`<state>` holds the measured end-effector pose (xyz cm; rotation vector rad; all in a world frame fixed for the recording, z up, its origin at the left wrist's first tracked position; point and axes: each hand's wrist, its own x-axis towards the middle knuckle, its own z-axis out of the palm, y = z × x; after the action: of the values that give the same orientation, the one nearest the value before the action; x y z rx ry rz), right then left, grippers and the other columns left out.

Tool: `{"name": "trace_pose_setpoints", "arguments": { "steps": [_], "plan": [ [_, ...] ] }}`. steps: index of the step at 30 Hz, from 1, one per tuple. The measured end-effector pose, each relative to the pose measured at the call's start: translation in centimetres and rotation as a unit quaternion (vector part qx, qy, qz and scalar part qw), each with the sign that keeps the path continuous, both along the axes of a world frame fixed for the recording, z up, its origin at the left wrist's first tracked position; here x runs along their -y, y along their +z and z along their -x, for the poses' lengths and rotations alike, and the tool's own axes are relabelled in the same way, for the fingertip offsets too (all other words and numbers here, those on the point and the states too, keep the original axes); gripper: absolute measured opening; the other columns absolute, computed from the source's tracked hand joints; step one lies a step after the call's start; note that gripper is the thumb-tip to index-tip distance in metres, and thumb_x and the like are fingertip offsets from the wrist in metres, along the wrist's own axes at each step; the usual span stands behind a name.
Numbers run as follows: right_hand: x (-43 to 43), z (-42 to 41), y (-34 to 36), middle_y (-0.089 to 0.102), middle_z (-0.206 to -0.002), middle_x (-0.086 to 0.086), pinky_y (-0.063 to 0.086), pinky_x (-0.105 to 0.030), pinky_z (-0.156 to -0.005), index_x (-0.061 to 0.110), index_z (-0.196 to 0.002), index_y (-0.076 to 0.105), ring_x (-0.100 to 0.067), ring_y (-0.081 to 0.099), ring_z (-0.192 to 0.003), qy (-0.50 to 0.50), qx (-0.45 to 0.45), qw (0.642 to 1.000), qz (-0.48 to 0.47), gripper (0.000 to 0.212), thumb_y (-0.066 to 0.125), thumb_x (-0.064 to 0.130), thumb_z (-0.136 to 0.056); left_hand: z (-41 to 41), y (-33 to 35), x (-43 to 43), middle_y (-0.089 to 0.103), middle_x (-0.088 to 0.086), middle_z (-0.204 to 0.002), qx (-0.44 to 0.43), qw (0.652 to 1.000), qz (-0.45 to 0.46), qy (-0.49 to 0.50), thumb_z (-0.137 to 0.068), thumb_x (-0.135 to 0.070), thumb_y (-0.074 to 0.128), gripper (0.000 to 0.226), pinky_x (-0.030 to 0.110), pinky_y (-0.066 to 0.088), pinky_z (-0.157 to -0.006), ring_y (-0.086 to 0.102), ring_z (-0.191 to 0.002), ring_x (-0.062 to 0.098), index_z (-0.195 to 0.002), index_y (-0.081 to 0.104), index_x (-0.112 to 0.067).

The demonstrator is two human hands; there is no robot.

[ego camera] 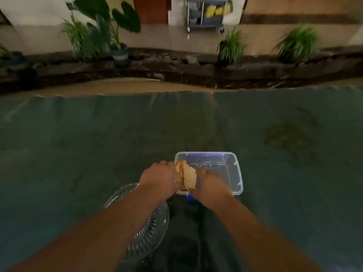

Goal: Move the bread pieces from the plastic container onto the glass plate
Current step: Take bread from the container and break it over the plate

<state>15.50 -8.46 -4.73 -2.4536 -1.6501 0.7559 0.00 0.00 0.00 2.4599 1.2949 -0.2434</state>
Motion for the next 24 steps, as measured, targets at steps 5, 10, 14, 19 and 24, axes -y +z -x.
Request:
{"name": "trace_pose_setpoints", "arguments": {
  "steps": [5, 10, 14, 19, 24],
  "plan": [
    [-4.0, -1.2, -4.3, 0.066, -0.134, -0.002, 0.051, -0.053, -0.100, 0.031, -0.138, 0.053, -0.029, 0.064, -0.115, 0.033, -0.038, 0.997, 0.052, 0.055, 0.067, 0.052, -0.090, -4.8, -4.0, -2.1, 0.060, 0.007, -0.120, -0.003, 0.999, -0.003, 0.042, -0.091, -0.051, 0.062, 0.054, 0.039, 0.052, -0.077, 0.060, -0.104, 0.025, -0.134, 0.050, -0.020],
    [-4.8, -2.7, -7.3, 0.060, -0.145, -0.005, 0.046, -0.056, -0.107, 0.033, -0.154, 0.028, -0.033, 0.059, -0.128, 0.040, -0.115, 0.991, 0.062, 0.105, 0.075, 0.074, -0.069, -7.0, -6.8, -3.8, 0.049, 0.005, -0.105, -0.060, 0.995, -0.020, 0.074, -0.093, -0.054, 0.057, 0.047, 0.038, 0.043, -0.067, 0.053, -0.089, 0.022, -0.124, 0.059, -0.019],
    [-5.6, -2.8, -8.4, 0.064, -0.139, -0.006, 0.048, -0.053, -0.104, 0.026, -0.152, 0.027, -0.032, 0.062, -0.122, 0.048, -0.116, 0.991, 0.054, 0.109, 0.078, 0.073, -0.068, -7.3, -7.8, -3.9, 0.045, 0.002, -0.098, -0.046, 0.995, -0.042, 0.077, -0.095, -0.051, 0.058, 0.035, 0.033, 0.041, -0.063, 0.049, -0.081, 0.017, -0.114, 0.066, -0.023],
    [-5.0, -4.1, -8.6, 0.068, -0.127, 0.001, 0.052, -0.049, -0.101, 0.030, -0.143, 0.029, -0.025, 0.066, -0.113, 0.012, -0.152, 0.988, 0.034, 0.103, 0.083, 0.069, -0.064, -8.2, -7.6, -3.4, 0.046, -0.003, -0.097, 0.058, 0.993, -0.007, 0.099, -0.091, -0.051, 0.065, 0.020, 0.030, 0.042, -0.066, 0.051, -0.080, 0.014, -0.096, 0.066, -0.032],
    [-4.1, -5.4, -8.6, 0.066, -0.130, 0.002, 0.049, -0.050, -0.105, 0.035, -0.141, 0.032, -0.024, 0.064, -0.114, 0.004, -0.206, 0.978, 0.016, 0.087, 0.081, 0.061, -0.074, -9.4, -7.7, -3.0, 0.064, 0.000, -0.090, 0.086, 0.967, 0.098, 0.219, -0.091, -0.055, 0.068, 0.029, 0.030, 0.044, -0.059, 0.063, -0.076, 0.016, -0.093, 0.070, -0.026]
  ]
}}
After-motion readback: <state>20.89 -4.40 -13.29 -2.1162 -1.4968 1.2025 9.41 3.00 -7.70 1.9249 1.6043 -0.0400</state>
